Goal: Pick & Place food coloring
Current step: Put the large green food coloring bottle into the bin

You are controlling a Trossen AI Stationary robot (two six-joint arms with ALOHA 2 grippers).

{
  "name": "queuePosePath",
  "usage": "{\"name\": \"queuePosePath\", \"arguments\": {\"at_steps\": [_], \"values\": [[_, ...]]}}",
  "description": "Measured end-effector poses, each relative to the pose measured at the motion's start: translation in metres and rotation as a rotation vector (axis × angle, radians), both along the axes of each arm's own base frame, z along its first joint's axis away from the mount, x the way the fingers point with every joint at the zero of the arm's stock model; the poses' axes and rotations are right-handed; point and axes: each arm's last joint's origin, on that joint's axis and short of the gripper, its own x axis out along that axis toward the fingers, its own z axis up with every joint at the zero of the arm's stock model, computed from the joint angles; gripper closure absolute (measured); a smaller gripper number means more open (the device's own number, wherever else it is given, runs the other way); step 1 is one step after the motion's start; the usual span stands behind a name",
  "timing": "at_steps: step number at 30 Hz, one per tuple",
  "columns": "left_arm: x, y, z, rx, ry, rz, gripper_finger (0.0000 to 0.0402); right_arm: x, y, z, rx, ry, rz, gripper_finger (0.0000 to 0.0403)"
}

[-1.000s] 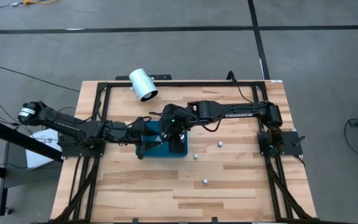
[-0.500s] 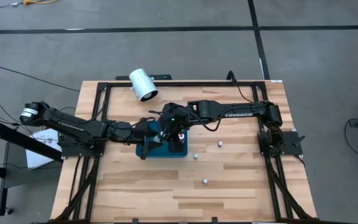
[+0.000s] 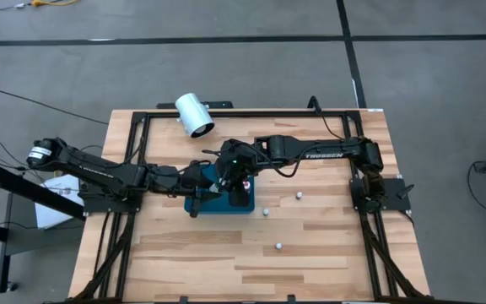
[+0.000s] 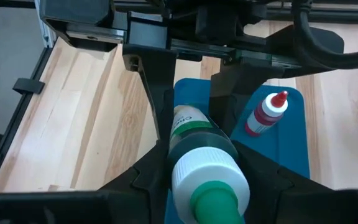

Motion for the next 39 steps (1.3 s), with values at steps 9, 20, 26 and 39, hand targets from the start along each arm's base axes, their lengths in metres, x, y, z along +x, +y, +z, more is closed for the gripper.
{"name": "queuePosePath", "arguments": {"at_steps": [9,20,26,39], "values": [[0.0,0.0,0.0,0.004,-0.002,0.006,0.0257,0.0,0.0,0.0,-0.008,0.003,-0.003,0.0245],[0.0,0.001,0.0,0.012,0.003,0.021,0.0264,0.0,-0.006,-0.001,-0.006,0.007,-0.014,0.0236],[-0.001,0.002,-0.001,0.021,0.013,0.045,0.0264,-0.002,-0.011,0.002,-0.003,0.005,-0.022,0.0216],[-0.001,0.003,-0.002,0.033,0.017,0.076,0.0264,-0.017,-0.026,0.018,-0.022,0.008,-0.04,0.0177]]}}
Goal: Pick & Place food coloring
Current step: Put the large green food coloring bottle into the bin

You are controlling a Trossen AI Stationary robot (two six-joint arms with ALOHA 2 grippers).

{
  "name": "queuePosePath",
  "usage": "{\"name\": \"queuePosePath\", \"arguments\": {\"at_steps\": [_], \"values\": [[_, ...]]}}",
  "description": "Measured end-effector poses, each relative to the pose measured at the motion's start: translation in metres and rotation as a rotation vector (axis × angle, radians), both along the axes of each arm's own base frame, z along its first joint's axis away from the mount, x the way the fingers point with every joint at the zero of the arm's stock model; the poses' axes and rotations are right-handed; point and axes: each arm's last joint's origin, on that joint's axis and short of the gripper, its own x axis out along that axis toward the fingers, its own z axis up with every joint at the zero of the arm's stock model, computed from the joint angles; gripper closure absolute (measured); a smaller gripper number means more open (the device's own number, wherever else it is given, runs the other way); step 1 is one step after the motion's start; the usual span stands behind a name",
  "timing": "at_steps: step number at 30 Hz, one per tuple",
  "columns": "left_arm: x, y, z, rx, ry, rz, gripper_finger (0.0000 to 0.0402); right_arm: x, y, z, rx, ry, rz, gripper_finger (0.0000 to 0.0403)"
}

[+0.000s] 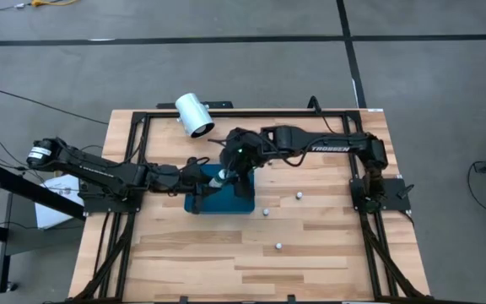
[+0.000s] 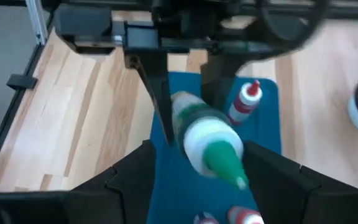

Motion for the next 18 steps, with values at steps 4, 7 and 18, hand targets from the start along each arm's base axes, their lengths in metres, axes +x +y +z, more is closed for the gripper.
{"name": "queuePosePath", "arguments": {"at_steps": [4,7,18], "values": [[0.0,0.0,0.0,0.004,-0.001,0.013,0.0264,-0.007,-0.01,0.009,0.0,-0.013,-0.024,0.0178],[0.0,0.001,0.0,0.008,-0.003,0.027,0.0264,-0.014,-0.017,0.014,0.0,0.003,-0.042,0.0179],[0.001,0.002,0.003,0.023,-0.039,0.085,0.0264,-0.029,-0.04,0.016,0.013,0.081,-0.068,0.0179]]}}
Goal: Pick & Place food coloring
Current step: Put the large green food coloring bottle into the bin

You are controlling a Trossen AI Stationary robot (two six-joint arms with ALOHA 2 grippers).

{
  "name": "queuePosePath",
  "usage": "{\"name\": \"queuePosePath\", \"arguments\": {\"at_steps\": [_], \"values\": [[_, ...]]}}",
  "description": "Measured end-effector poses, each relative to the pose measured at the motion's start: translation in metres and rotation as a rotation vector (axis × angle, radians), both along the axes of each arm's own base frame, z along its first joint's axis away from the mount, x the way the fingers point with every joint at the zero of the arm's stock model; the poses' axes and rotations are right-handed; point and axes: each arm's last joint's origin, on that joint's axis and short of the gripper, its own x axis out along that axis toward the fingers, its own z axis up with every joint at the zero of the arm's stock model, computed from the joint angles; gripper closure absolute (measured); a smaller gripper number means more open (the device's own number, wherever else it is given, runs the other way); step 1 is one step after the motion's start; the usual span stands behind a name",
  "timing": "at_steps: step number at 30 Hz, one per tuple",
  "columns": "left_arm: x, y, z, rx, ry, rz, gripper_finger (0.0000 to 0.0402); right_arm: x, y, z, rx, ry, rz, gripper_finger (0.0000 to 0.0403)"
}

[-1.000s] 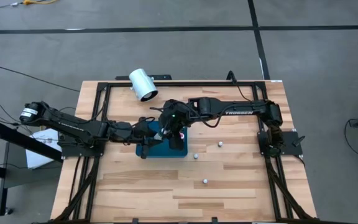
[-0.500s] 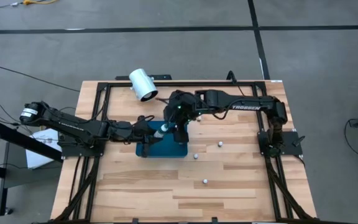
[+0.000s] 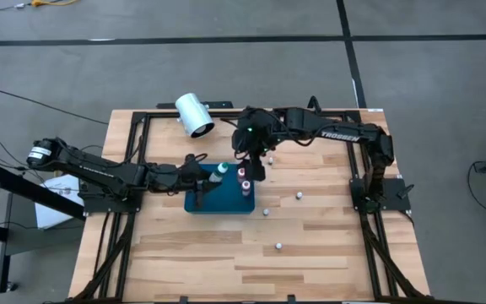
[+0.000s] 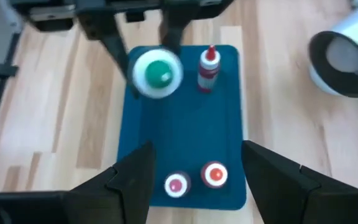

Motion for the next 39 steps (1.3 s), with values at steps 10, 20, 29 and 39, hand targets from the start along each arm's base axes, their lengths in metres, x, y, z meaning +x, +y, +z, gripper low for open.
{"name": "queuePosePath", "arguments": {"at_steps": [10,20,29,39], "values": [[0.002,0.002,0.011,0.084,-0.093,0.057,0.0264,0.01,-0.005,0.007,0.019,-0.141,0.055,0.0191],[0.002,0.003,0.013,0.116,-0.11,0.101,0.0264,0.018,-0.013,0.017,0.082,-0.28,0.06,0.0199],[0.003,0.003,0.022,0.141,-0.187,0.101,0.0264,0.022,-0.014,0.023,0.081,-0.349,0.056,0.0203],[0.003,0.003,0.027,0.142,-0.243,0.108,0.0264,0.023,-0.016,0.025,0.085,-0.371,0.047,0.0221]]}}
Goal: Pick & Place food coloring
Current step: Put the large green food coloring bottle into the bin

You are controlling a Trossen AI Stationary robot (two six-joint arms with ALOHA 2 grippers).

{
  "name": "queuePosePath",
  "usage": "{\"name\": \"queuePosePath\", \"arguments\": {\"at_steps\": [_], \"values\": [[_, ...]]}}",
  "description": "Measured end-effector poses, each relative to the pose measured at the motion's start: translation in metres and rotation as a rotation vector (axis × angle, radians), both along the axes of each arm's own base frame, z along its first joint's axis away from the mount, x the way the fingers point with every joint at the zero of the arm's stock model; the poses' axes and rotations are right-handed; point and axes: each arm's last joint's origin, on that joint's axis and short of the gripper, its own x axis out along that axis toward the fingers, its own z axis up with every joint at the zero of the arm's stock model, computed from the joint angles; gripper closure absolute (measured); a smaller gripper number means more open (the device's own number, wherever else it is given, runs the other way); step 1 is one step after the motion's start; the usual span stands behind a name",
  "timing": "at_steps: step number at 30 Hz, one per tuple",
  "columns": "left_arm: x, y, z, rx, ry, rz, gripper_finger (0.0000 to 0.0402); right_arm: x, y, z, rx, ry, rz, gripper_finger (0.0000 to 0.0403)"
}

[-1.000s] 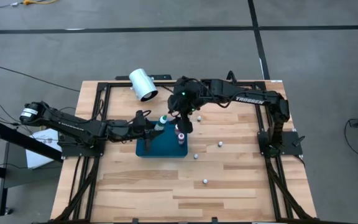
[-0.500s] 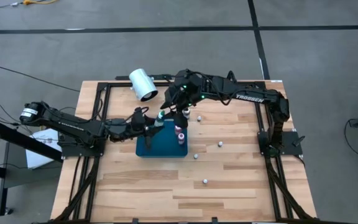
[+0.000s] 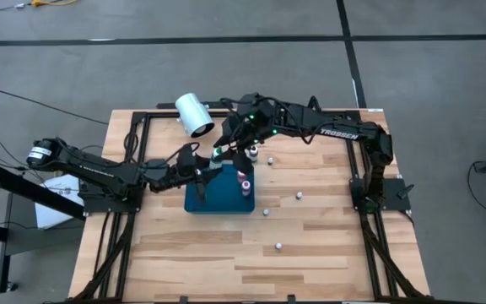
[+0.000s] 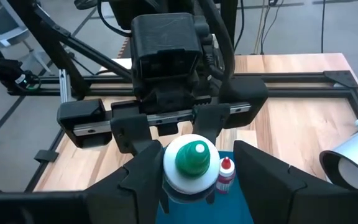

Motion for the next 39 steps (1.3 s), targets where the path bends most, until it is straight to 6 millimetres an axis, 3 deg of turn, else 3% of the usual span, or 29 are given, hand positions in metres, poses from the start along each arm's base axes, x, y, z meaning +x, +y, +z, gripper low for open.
{"name": "queuePosePath", "arguments": {"at_steps": [10,19,28,39], "values": [[-0.0001,0.0,0.003,-0.002,-0.031,0.0,0.0264,0.0008,-0.0012,0.0021,0.004,-0.022,-0.003,0.0233],[-0.0001,0.0,0.004,0.009,-0.037,0.0,0.0264,0.0012,-0.0008,0.003,0.011,-0.033,0.009,0.0296],[-0.0001,-0.0001,0.004,0.009,-0.038,-0.004,0.026,0.0012,-0.0008,0.003,0.02,-0.03,0.005,0.0293],[-0.0004,0.0005,0.0055,0.006,-0.053,0.022,0.0209,0.0015,-0.0017,0.0019,0.007,-0.023,-0.016,0.0296]]}}
